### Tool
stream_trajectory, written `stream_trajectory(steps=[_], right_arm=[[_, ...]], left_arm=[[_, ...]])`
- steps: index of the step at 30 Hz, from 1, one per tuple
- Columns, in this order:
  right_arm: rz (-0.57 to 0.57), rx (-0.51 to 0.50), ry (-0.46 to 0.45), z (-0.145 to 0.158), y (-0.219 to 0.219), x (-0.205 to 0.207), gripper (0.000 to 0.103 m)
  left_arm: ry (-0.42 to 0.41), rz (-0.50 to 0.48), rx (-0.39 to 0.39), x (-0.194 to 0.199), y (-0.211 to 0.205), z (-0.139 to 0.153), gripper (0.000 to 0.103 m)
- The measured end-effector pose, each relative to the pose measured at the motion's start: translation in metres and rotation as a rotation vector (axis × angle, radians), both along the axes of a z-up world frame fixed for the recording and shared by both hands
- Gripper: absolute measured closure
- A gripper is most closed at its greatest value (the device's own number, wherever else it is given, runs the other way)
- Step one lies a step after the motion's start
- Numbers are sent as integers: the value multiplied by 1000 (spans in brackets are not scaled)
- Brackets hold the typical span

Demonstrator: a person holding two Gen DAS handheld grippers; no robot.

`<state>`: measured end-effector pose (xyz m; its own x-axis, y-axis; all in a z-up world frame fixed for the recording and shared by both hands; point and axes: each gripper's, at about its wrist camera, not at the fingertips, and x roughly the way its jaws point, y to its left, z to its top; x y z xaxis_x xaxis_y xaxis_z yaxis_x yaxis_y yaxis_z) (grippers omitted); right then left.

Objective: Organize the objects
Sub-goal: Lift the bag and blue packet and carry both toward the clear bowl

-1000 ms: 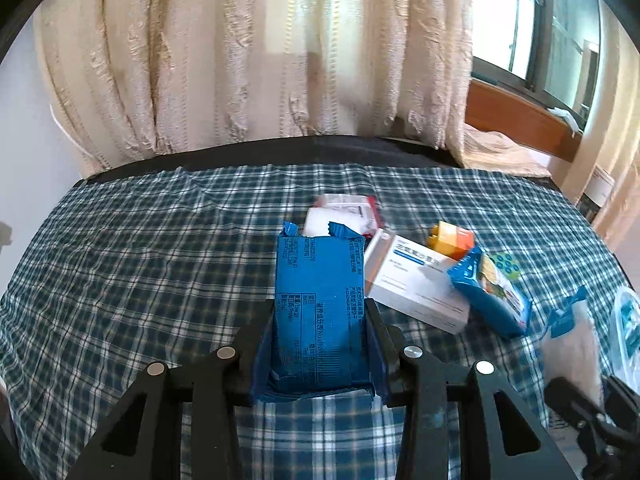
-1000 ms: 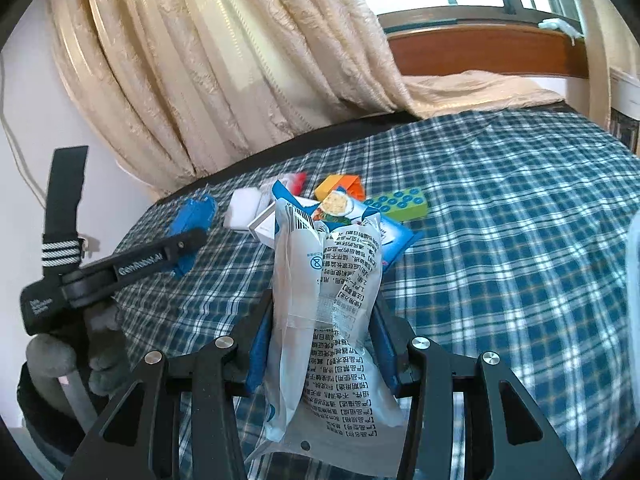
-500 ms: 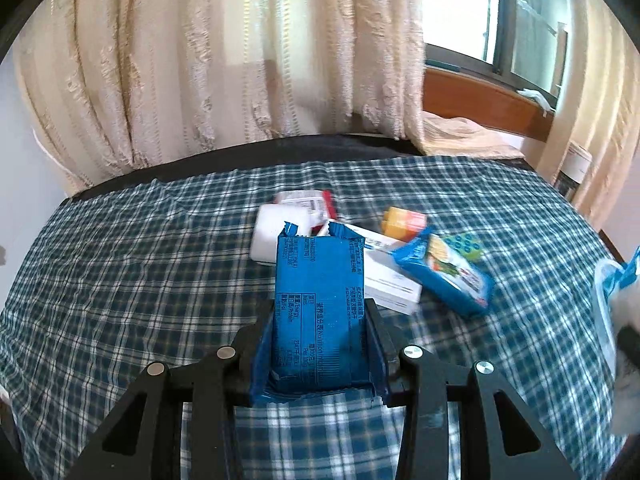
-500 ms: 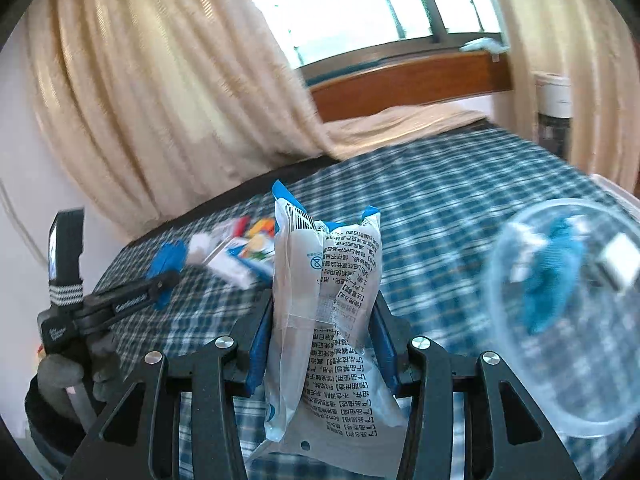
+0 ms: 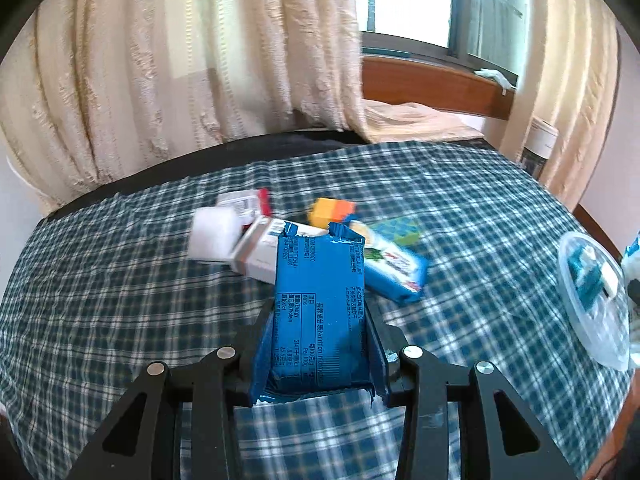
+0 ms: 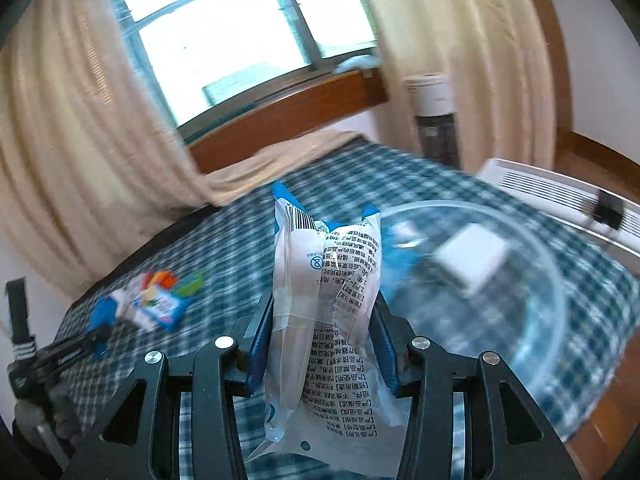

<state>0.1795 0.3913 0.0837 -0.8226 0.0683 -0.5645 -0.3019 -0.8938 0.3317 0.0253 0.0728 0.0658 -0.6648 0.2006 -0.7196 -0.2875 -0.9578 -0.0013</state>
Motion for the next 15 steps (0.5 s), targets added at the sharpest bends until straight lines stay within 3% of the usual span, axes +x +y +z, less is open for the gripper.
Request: stream_trajectory(steps=[7, 15], right_arm=[[-163, 7, -42, -9, 44, 12, 56], [-260, -2, -95, -24, 73, 12, 56]], left_arm=[[-12, -55, 4, 8, 22, 0, 60], [-17, -95, 1, 16, 40, 1, 60]])
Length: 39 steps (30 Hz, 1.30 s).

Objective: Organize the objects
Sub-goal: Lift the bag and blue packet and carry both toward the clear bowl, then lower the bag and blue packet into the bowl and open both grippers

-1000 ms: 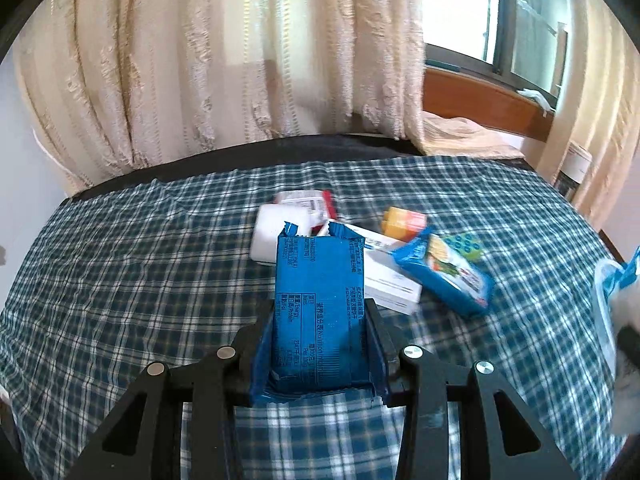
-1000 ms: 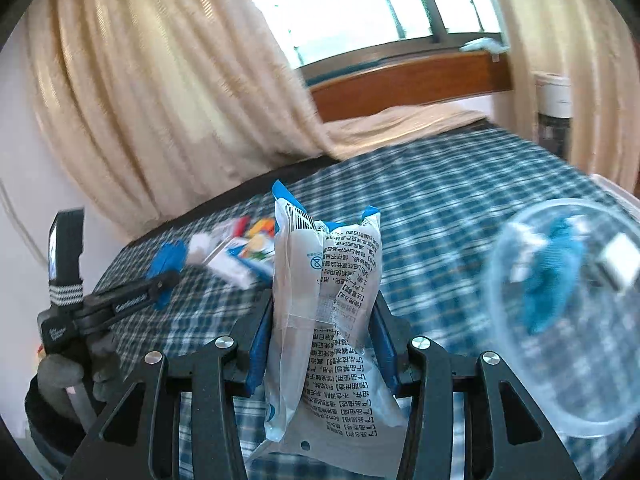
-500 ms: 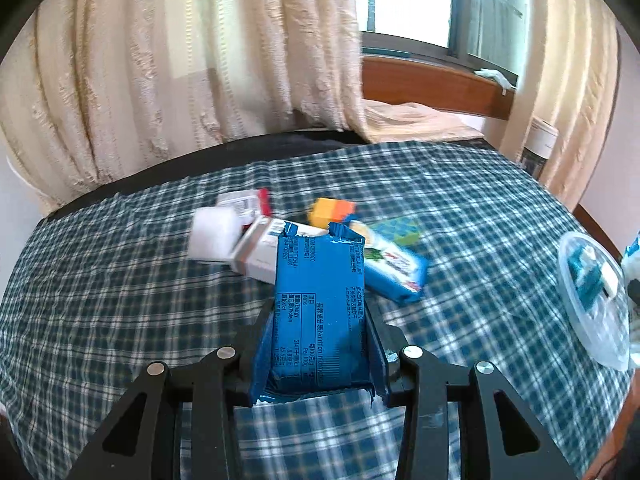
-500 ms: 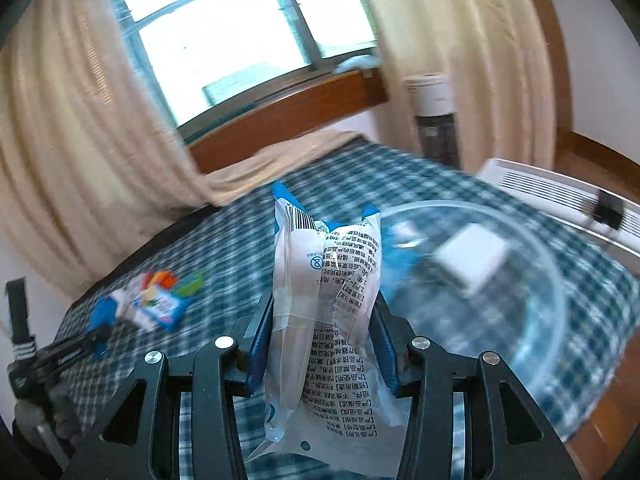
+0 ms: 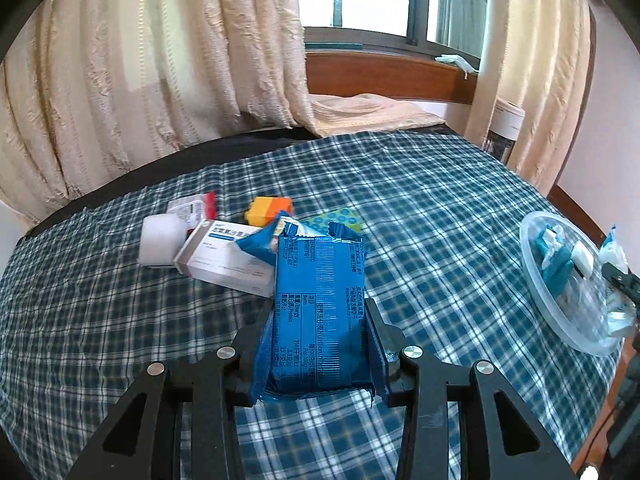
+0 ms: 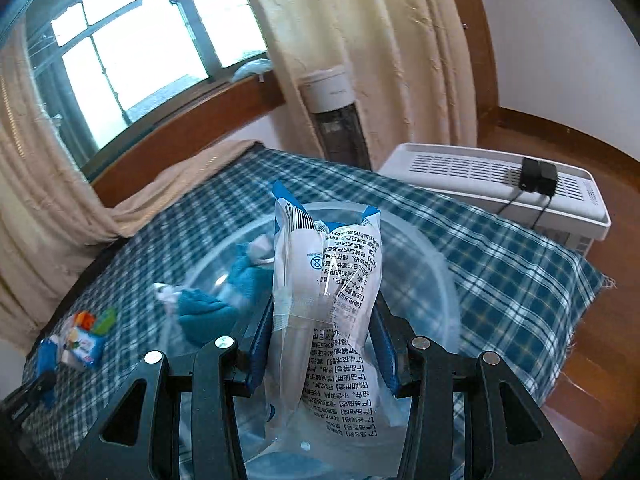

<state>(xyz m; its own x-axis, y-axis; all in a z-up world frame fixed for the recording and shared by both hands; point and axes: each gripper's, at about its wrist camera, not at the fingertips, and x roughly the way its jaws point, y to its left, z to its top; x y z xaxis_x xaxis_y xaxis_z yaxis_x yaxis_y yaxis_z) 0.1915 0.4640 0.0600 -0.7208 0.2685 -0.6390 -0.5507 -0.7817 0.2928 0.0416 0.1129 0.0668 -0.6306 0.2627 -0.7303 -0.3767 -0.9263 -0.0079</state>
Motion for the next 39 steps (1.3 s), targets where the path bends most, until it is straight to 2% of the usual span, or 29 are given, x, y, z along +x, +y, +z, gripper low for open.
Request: stream_trajectory(steps=[8, 13, 21, 31, 39], right_arm=[[-37, 13, -10, -3, 8, -1, 55], [-55, 30, -1, -1, 10, 2, 48], [-59, 45, 9, 1, 12, 7, 48], [-35, 77, 43, 6, 16, 19, 48], [-25, 66, 60, 5, 24, 27, 47]], left_arm=[[-7, -38, -8, 5, 17, 0, 60], [-12, -65, -15, 10, 28, -1, 60], [-25, -128, -19, 20, 54, -1, 60], [-37, -286, -43, 45, 114, 0, 60], [-31, -431, -51, 68, 168, 1, 60]])
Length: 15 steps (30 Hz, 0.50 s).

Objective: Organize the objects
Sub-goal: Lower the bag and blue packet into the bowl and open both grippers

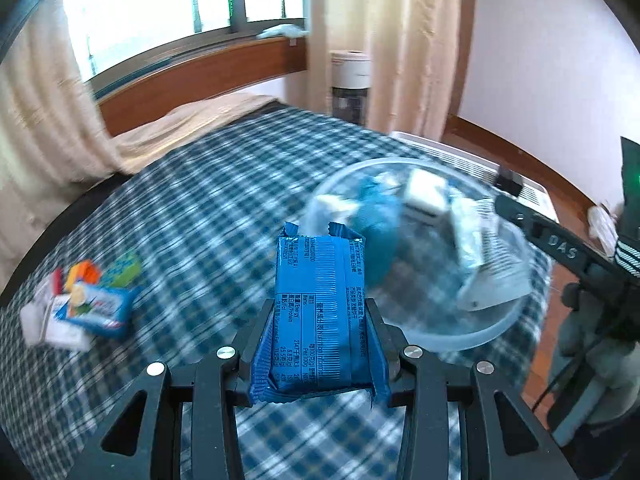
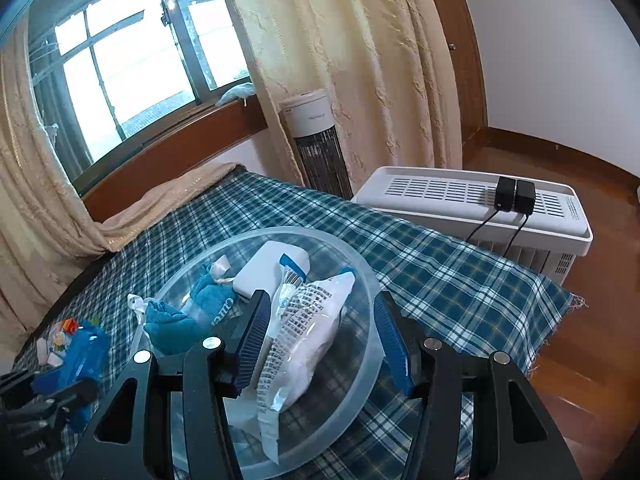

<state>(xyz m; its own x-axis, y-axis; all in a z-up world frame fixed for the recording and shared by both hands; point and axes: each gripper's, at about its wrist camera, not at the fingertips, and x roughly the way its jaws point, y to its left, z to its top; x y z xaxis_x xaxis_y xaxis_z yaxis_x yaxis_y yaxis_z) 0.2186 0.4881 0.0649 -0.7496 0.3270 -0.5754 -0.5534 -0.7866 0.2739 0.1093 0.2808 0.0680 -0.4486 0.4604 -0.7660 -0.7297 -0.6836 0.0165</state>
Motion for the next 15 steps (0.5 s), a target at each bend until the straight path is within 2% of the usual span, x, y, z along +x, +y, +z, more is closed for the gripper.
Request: stream_trajectory(steps=[15], right_arm=[[-12, -42, 13, -9, 13, 3, 47]], left_arm=[[-50, -98, 20, 4, 62, -7, 60]])
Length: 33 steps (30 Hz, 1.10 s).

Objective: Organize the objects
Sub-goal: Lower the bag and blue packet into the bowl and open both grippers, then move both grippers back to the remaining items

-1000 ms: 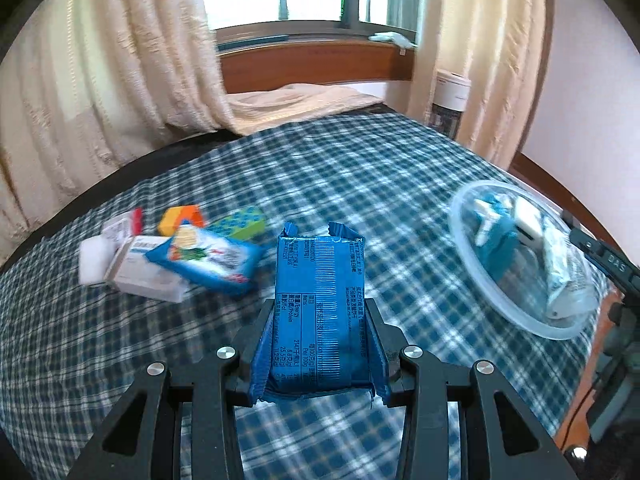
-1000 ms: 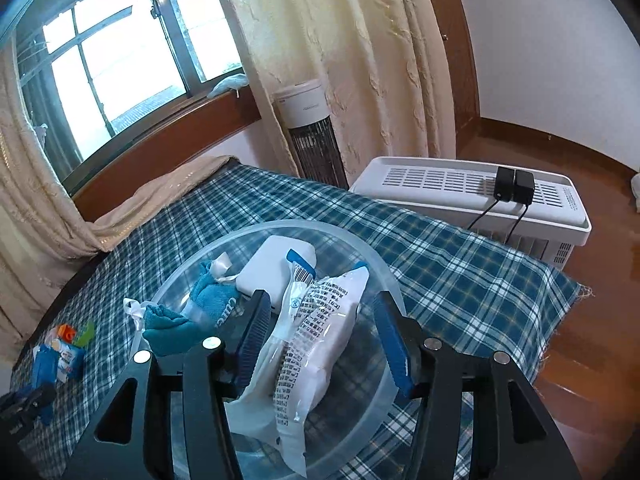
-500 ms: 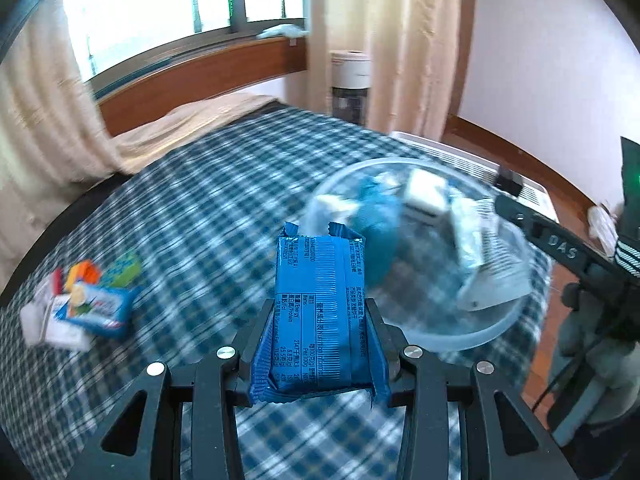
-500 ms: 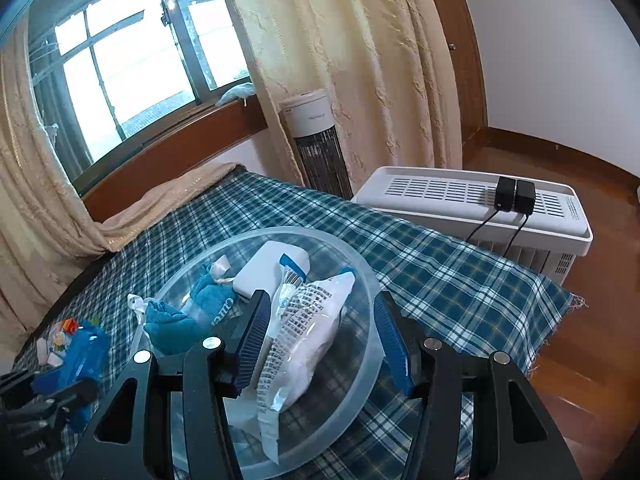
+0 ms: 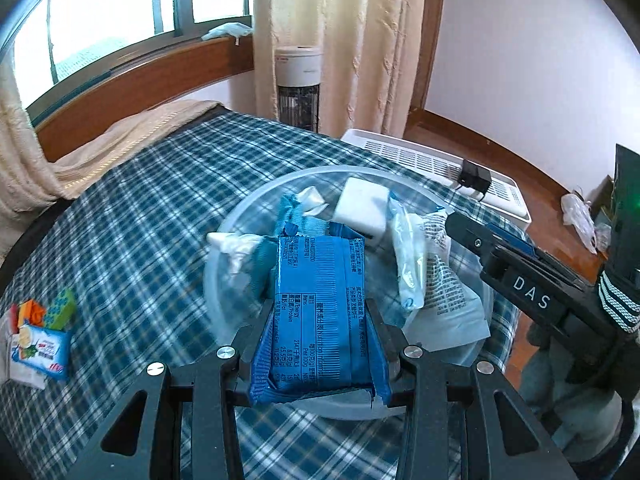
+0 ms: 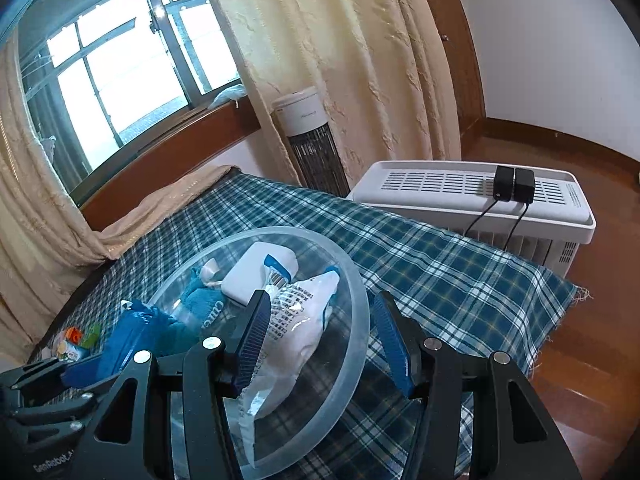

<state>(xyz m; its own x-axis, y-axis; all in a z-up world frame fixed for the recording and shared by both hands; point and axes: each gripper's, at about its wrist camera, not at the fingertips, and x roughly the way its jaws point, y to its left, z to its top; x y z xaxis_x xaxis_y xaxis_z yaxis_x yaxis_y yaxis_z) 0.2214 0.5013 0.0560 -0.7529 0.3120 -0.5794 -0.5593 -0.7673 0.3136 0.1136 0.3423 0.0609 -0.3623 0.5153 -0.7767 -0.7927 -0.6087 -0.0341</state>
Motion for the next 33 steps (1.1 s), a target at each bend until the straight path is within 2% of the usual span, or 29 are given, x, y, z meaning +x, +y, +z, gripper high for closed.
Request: stream_trajectory(steps=[6, 7, 8, 11, 25, 33], right_arm=[[2, -3, -6, -3, 1, -2, 47], [3, -3, -7, -3, 0, -3, 47], [4, -3, -8, -4, 0, -3, 47], [5, -6, -9, -5, 1, -4, 47], [-21, 4, 3, -2, -9, 0, 47], [-30, 69, 26, 12, -25, 4, 45]], left_arm=[[-22, -11, -14, -3, 7, -11, 58], [-28, -12, -13, -5, 7, -12, 53], [-28, -9, -10, -5, 7, -13, 44], [-11, 1, 2, -6, 4, -11, 33], [28, 48, 3, -8, -27, -5, 15], [38, 112, 2, -13, -52, -2, 10]])
